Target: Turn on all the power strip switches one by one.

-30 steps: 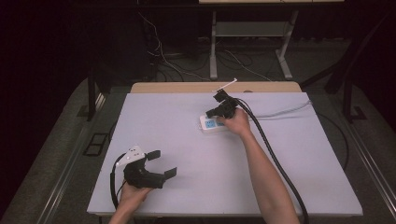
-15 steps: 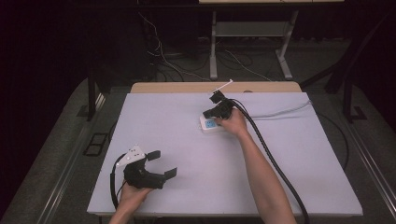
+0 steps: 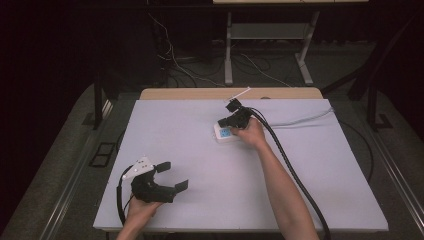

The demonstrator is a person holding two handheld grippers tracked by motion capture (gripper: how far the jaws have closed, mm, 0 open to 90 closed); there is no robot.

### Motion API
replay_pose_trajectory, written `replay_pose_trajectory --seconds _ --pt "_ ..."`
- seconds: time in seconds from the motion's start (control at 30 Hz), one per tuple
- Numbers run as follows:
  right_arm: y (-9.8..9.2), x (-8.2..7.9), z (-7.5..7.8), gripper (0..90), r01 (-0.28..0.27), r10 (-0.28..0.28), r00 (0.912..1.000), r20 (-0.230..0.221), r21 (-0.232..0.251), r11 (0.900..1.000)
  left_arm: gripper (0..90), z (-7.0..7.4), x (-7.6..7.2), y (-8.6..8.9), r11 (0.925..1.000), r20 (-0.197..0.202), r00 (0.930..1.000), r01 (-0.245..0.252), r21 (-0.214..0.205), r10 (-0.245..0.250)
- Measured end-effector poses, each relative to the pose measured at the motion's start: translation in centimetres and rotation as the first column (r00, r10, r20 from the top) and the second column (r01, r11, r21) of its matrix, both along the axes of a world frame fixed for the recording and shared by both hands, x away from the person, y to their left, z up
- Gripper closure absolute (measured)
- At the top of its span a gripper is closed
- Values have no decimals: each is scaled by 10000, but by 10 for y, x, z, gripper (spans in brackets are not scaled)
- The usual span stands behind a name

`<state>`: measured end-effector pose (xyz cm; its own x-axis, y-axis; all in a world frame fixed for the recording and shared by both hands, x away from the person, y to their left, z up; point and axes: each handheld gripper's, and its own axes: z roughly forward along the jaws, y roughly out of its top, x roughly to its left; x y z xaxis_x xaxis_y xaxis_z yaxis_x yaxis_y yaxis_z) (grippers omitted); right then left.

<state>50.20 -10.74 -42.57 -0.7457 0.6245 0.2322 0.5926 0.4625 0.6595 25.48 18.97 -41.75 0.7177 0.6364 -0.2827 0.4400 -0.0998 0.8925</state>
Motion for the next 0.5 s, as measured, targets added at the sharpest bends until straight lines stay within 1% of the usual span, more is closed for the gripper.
replay_pose_trajectory --seconds 0.03,0.07,0.17,0.2,0.23,0.27,0.33,0.4,0.43,0.5 --pt "-1 0 -1 900 15 -14 10000 -66 127 9999 0 0 0 0 10000 -5 10000 -3 -8 3" --pt "-1 0 0 900 30 -29 10000 -72 98 9999 0 0 0 0 10000 -18 10000 -12 -13 12" --pt "3 -1 3 900 -20 24 9999 134 -306 9995 0 0 1 1 10000 -44 10000 -47 -75 47" --pt "4 -2 3 900 37 -31 9999 158 -363 9993 0 0 1 1 10000 -34 10000 -47 -87 46" --pt "3 -2 4 900 78 -73 9998 175 -283 9996 0 0 1 1 10000 -23 10000 -43 -75 43" --pt "3 -3 5 900 178 -171 9997 184 -381 9991 0 0 1 1 10000 -11 10000 -42 -85 42" --pt "2 -3 7 900 189 -182 9997 148 -490 9986 0 0 1 1 10000 -18 10000 -40 -91 40" --pt "-2 -2 8 900 187 -187 9998 6 -298 9994 0 0 1 1 9999 -26 10000 -31 -101 31" --pt "-5 -2 10 900 194 -195 9998 -91 -111 9998 0 0 1 1 10000 -24 10000 -27 -90 27" --pt "-9 -1 15 900 177 -177 9998 -69 7 9998 0 0 2 0 10000 -33 10000 -17 -74 17"
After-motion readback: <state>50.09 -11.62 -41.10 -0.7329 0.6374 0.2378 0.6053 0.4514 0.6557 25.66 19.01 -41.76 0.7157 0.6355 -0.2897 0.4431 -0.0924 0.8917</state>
